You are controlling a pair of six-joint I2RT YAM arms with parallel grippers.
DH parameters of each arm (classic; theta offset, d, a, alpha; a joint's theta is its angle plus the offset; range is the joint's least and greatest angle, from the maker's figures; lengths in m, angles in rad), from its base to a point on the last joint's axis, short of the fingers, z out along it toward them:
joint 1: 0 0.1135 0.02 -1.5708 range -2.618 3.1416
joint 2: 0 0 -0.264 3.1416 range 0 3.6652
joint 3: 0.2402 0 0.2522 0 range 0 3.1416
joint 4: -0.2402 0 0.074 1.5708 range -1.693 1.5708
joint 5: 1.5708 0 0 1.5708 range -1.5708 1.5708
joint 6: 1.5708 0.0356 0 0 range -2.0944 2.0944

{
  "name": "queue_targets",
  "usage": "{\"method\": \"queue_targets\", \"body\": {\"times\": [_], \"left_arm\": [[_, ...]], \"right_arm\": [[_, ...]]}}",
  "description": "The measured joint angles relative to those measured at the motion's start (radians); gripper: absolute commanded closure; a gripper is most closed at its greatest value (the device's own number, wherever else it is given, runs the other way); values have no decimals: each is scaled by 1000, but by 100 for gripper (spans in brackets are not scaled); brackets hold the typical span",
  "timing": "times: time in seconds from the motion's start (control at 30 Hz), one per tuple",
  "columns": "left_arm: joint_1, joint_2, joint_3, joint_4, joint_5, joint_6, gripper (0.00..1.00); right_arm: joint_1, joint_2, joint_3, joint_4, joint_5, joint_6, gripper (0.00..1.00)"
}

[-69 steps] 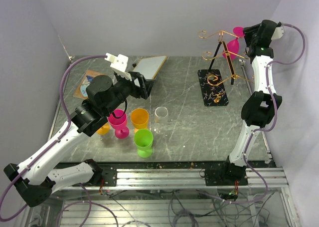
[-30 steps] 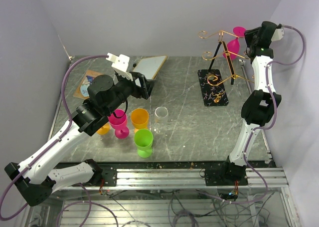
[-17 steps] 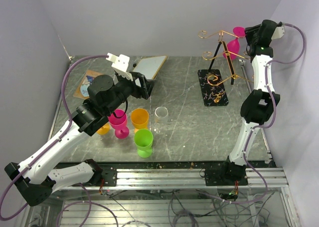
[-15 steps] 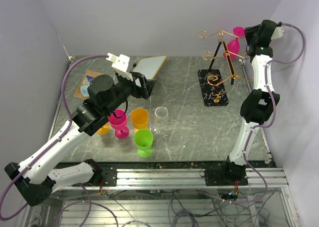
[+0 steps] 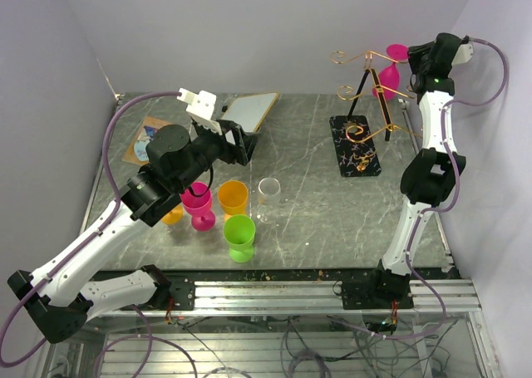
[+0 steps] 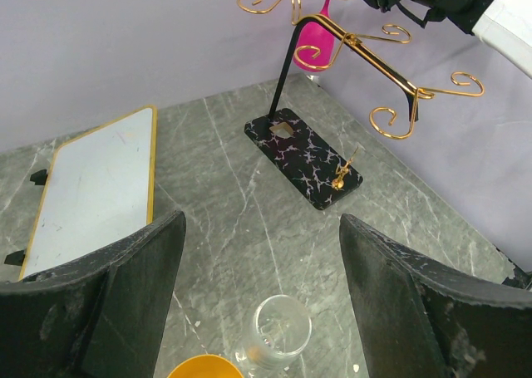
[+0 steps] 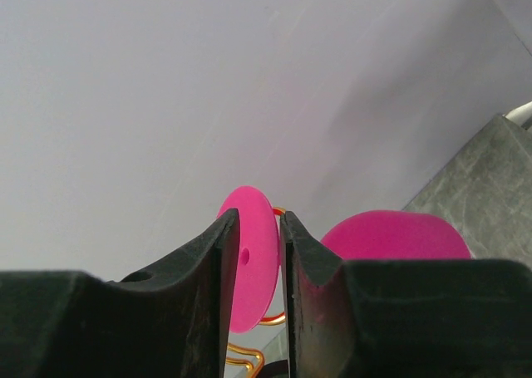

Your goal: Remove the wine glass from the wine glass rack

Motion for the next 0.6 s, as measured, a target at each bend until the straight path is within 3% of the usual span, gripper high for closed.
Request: {"method": "queue_targets", "body": {"times": [0.6], "left_arm": [[0, 0, 0, 0, 0, 0, 15]], "right_arm": [[2, 2, 0, 0, -27, 27, 79]]}}
